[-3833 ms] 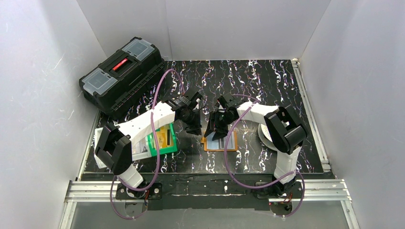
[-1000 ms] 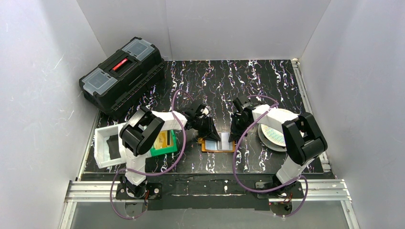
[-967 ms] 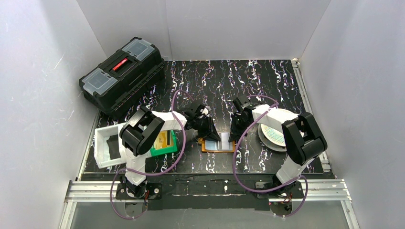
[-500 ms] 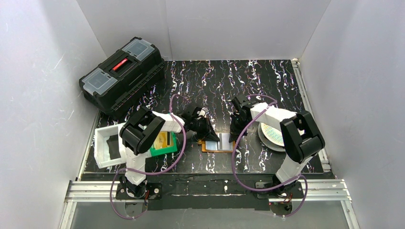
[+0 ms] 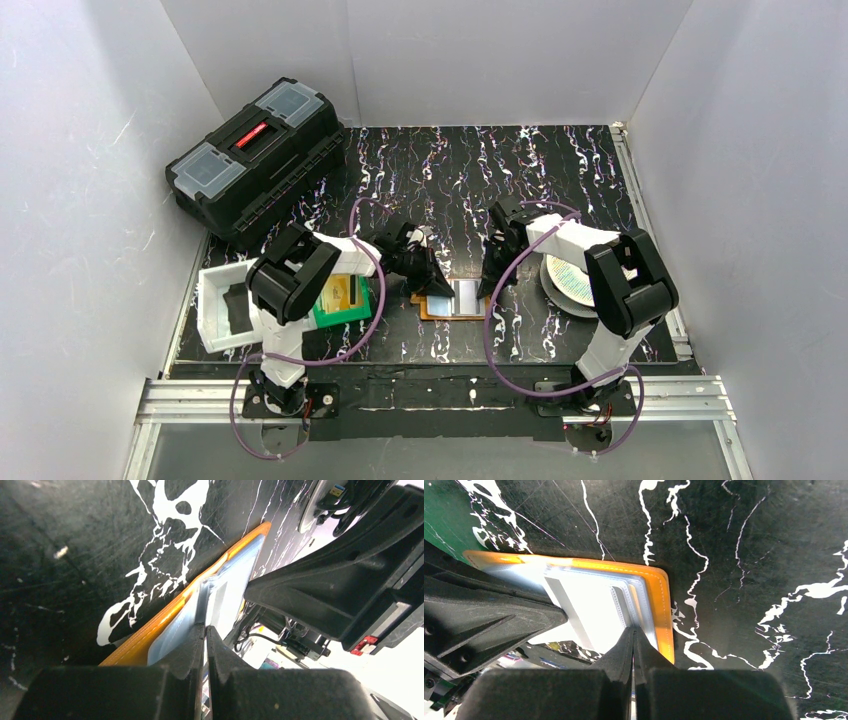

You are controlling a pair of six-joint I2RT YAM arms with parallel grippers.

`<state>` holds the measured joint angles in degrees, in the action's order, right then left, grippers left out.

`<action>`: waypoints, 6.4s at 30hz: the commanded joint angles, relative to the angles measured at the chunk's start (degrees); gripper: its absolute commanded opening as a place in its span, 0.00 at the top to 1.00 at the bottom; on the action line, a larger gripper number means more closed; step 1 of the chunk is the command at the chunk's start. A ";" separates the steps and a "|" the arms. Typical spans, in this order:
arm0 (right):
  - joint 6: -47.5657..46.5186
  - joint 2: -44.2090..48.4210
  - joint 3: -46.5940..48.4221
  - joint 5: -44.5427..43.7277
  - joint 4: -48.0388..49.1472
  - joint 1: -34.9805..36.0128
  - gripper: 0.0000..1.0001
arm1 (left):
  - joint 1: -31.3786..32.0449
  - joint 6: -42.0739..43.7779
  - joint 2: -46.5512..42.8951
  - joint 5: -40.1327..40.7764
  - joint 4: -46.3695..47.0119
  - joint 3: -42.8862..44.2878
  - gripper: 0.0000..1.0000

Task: Take the credit cards out of the card holder
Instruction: Remove the credit card from the card holder.

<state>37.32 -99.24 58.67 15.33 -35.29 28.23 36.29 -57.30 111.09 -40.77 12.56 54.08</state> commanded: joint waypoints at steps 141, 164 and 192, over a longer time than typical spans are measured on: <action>-2.71 -7.19 -4.00 -6.75 4.09 -1.51 0.99 | -4.73 20.88 -11.82 14.74 -36.68 2.70 1.00; -0.11 5.64 0.26 12.16 9.31 1.79 0.48 | -4.83 1.90 -11.28 -2.45 -3.96 -6.72 1.00; 5.18 -2.85 -6.35 17.13 19.44 0.37 0.44 | -4.81 -3.51 -8.14 -4.14 2.30 -7.39 1.00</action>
<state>42.19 -101.32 54.28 33.41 -17.04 29.21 31.57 -61.47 102.96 -44.12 16.01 46.54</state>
